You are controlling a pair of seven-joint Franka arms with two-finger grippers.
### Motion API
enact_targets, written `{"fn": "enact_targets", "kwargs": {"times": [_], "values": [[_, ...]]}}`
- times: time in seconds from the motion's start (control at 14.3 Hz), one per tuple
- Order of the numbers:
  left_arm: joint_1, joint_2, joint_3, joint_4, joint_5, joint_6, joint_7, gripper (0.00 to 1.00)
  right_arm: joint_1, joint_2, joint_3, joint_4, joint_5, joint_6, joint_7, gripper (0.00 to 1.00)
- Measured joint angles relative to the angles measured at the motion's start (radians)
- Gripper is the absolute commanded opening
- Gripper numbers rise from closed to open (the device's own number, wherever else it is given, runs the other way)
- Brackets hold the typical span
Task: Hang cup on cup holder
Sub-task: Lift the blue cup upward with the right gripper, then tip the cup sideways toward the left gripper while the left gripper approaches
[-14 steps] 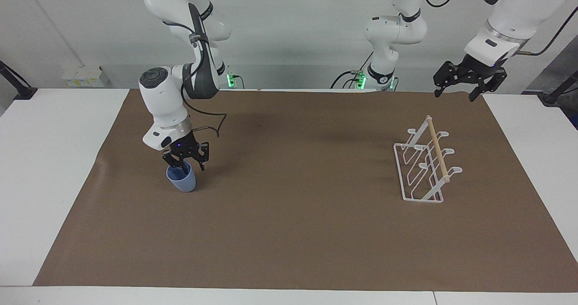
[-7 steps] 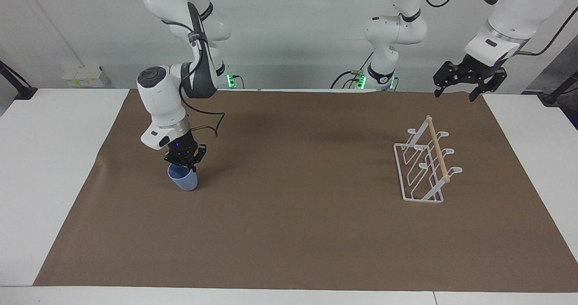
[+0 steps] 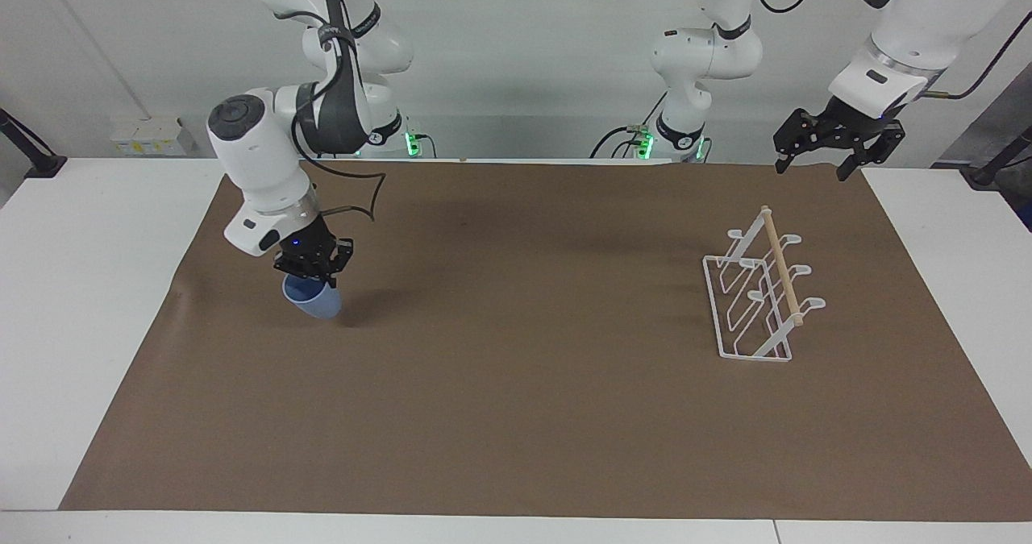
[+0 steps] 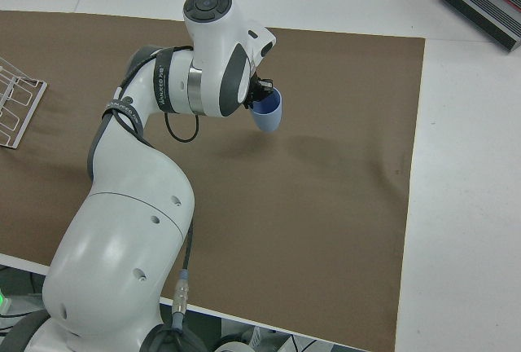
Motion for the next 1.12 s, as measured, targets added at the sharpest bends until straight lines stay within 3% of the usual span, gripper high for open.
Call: {"fn": "enact_targets", "kwargs": {"times": [0.21,0.49,0.77,1.12], "values": [[0.000,0.000,0.001,0.000,0.000,0.000,0.000,1.00,-0.003,-0.015,0.000,0.071,0.000,-0.103,0.000,0.00],[0.000,-0.003,0.001,0.000,0.000,0.000,0.000,1.00,0.004,-0.051,0.008,0.092,0.042,-0.178,0.004,0.00],[0.000,-0.003,0.000,0.000,0.000,0.000,0.000,1.00,0.007,-0.064,0.016,0.093,0.353,-0.183,0.106,0.00],[-0.002,-0.004,-0.005,0.000,-0.006,0.000,0.002,1.00,0.101,-0.064,0.025,0.099,0.701,-0.134,0.598,0.00]]}}
